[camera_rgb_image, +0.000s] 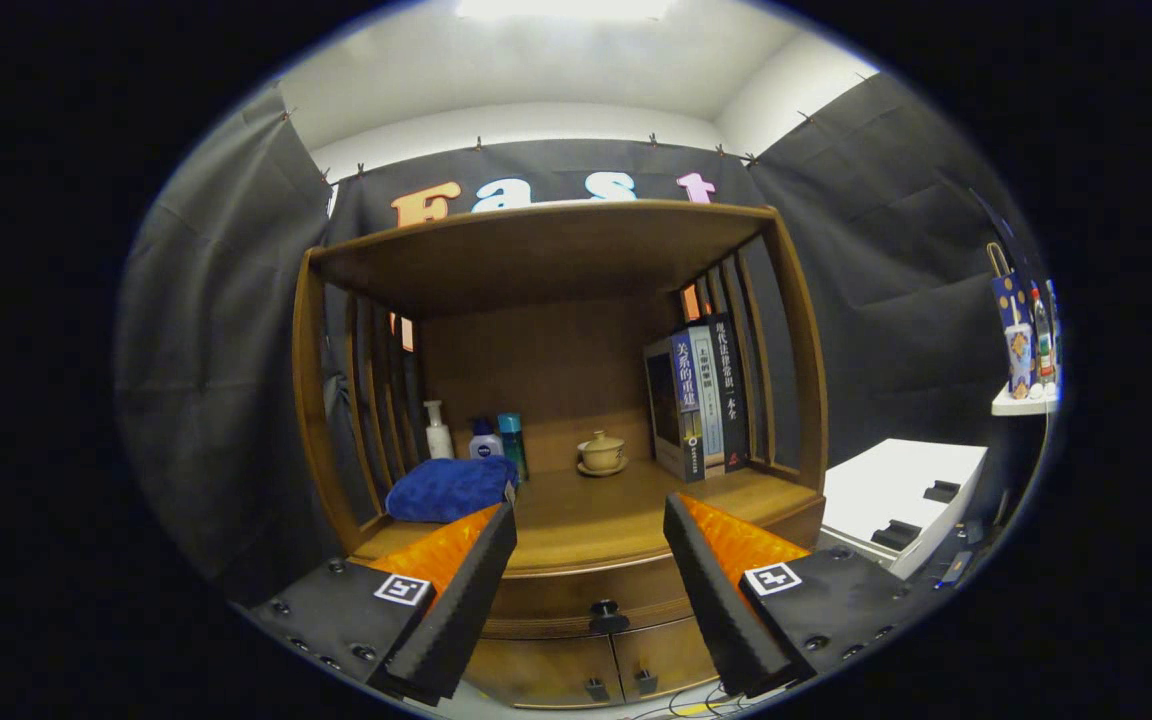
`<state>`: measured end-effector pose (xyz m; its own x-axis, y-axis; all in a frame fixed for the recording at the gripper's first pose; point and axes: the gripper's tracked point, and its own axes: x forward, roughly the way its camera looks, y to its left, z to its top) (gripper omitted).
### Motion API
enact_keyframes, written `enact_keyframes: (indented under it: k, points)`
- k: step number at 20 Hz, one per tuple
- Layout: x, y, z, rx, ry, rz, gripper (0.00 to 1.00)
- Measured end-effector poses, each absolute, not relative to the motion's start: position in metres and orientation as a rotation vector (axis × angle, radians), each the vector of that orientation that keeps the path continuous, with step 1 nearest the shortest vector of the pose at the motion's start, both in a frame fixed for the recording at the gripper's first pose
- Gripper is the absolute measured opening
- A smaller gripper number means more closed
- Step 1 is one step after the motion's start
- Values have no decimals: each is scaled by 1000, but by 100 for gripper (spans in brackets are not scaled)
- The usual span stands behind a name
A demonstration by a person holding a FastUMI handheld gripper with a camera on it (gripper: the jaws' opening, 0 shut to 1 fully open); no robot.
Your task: Pull open the drawer, take out the items inside it, and place them on the countertop above the cabinet.
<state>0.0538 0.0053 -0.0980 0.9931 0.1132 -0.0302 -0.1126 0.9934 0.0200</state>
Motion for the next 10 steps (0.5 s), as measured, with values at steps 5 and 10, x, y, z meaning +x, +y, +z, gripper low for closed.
enact_keyframes:
  k: [5,10]
  points:
    - [86,-15,-143,40,73,110,98]
    - [110,-17,-194,-35,126,140,98]
